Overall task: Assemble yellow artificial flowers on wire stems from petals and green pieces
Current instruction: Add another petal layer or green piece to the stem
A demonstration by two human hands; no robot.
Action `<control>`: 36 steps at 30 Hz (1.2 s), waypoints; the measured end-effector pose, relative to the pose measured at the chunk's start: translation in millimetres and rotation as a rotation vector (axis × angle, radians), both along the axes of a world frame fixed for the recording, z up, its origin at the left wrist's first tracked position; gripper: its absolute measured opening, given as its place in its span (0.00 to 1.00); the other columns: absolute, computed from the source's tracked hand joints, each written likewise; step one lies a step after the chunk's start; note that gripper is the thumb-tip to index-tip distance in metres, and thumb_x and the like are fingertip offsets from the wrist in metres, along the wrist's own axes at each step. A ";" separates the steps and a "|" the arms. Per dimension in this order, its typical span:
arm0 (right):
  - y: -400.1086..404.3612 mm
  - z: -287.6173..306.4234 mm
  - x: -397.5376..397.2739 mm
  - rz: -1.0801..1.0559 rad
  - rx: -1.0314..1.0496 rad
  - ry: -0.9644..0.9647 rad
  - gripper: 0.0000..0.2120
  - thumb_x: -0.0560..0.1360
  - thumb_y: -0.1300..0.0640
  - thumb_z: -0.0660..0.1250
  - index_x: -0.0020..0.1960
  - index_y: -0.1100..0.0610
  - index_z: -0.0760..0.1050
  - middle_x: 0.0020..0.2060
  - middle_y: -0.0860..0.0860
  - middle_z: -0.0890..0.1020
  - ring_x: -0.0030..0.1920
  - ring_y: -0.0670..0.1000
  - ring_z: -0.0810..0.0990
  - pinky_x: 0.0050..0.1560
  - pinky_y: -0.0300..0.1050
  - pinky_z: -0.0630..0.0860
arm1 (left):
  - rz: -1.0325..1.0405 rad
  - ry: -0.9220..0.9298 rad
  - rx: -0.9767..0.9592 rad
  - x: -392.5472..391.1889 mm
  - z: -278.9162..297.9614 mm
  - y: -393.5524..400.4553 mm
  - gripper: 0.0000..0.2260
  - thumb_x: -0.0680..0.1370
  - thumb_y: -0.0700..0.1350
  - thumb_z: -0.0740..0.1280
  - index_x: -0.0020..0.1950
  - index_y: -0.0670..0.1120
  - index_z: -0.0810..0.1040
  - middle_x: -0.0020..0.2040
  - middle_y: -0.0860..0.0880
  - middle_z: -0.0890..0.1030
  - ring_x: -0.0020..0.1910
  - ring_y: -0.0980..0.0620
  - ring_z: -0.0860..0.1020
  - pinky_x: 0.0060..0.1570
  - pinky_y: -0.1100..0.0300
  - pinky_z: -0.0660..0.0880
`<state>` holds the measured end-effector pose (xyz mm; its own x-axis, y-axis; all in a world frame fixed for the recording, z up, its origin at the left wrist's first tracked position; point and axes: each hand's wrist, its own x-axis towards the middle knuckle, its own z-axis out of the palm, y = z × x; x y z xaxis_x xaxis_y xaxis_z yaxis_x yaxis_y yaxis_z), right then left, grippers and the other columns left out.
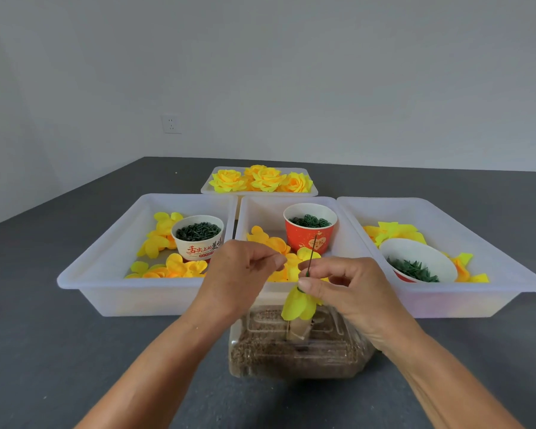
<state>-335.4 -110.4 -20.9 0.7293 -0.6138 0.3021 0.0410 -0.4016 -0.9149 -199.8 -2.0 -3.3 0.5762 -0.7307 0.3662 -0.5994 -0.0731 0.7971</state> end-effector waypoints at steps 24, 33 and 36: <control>2.4 -6.5 -4.7 -0.055 0.137 -0.087 0.14 0.65 0.67 0.75 0.30 0.49 0.83 0.38 0.43 0.85 0.42 0.41 0.83 0.39 0.33 0.77 | -0.155 0.107 0.006 -13.2 -10.4 -2.7 0.06 0.67 0.38 0.76 0.43 0.43 0.84 0.39 0.47 0.83 0.43 0.48 0.82 0.50 0.52 0.78; -5.1 -1.7 -9.5 -0.006 0.034 0.000 0.14 0.66 0.67 0.74 0.32 0.48 0.83 0.39 0.43 0.85 0.45 0.40 0.82 0.44 0.33 0.78 | -0.238 -0.049 -0.023 -7.2 -16.9 -5.6 0.02 0.70 0.38 0.74 0.40 0.44 0.83 0.38 0.54 0.81 0.40 0.55 0.79 0.49 0.53 0.76; -14.1 11.7 -9.2 0.059 0.065 0.051 0.09 0.67 0.66 0.73 0.36 0.52 0.84 0.41 0.44 0.85 0.45 0.40 0.82 0.45 0.32 0.77 | -0.260 -0.082 0.005 -4.7 -16.1 -6.4 0.04 0.70 0.39 0.74 0.40 0.47 0.83 0.37 0.56 0.80 0.40 0.58 0.78 0.50 0.56 0.75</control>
